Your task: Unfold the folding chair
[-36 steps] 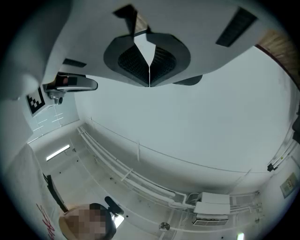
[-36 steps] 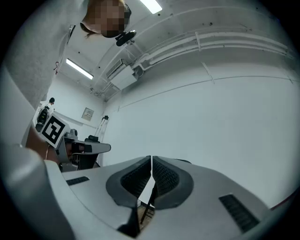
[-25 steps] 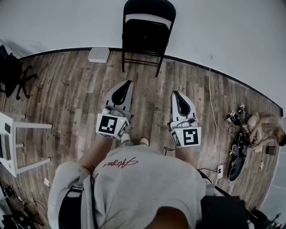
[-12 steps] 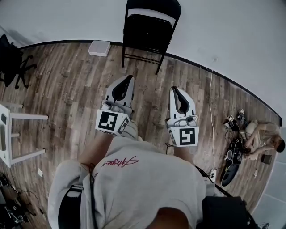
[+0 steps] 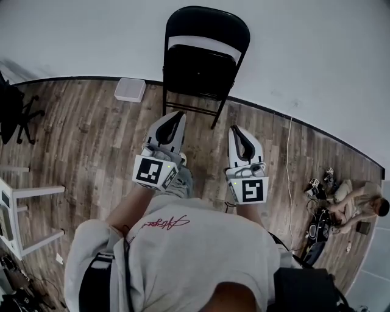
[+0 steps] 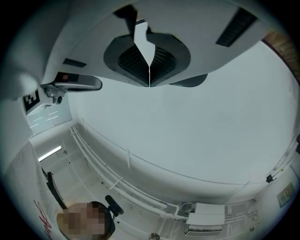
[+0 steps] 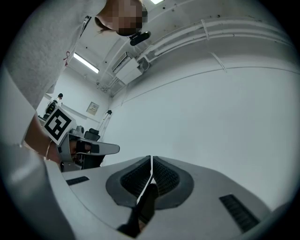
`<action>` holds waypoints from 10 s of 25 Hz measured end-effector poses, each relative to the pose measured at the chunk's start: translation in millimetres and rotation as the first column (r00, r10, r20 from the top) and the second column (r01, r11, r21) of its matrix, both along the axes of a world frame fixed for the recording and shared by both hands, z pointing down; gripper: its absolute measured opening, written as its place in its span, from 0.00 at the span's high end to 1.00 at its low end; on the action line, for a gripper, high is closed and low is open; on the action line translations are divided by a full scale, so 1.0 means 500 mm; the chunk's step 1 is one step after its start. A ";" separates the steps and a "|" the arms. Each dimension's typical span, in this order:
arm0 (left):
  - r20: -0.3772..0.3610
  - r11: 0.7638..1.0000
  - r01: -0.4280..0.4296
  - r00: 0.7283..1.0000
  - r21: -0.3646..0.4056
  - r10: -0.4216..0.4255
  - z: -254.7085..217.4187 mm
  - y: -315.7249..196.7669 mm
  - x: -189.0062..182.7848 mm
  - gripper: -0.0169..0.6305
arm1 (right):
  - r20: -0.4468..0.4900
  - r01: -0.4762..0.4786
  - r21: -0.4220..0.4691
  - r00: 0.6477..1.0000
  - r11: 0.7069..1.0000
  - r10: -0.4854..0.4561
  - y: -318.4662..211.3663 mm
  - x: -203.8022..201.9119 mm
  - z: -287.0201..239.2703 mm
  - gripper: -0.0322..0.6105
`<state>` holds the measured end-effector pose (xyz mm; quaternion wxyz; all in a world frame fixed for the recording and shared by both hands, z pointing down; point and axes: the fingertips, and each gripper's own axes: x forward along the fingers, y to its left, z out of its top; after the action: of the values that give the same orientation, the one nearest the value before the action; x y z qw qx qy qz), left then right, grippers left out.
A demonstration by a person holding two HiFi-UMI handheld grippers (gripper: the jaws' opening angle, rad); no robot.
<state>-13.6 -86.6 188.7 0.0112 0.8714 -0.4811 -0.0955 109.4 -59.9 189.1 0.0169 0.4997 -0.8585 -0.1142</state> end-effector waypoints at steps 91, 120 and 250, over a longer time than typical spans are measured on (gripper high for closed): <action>0.927 0.913 -0.190 -0.173 -0.362 0.332 0.679 -0.537 0.110 0.68 | -0.050 -0.345 -0.368 0.934 0.863 0.352 -0.503 0.068 0.441 0.91; 0.975 0.966 -0.183 -0.093 0.185 -0.204 0.832 -0.170 0.061 0.69 | -0.014 -0.277 -0.345 0.957 0.897 0.290 -0.019 -0.015 0.634 0.91; 0.174 0.995 0.083 0.980 0.054 -0.091 -0.048 0.371 -0.050 0.95 | 0.080 -0.041 0.023 0.996 0.999 0.040 0.319 -0.202 -0.074 0.92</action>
<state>-38.5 98.7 164.9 -0.0557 0.8546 -0.5155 -0.0294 8.3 99.6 152.1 -0.0208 0.5212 -0.8467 -0.1044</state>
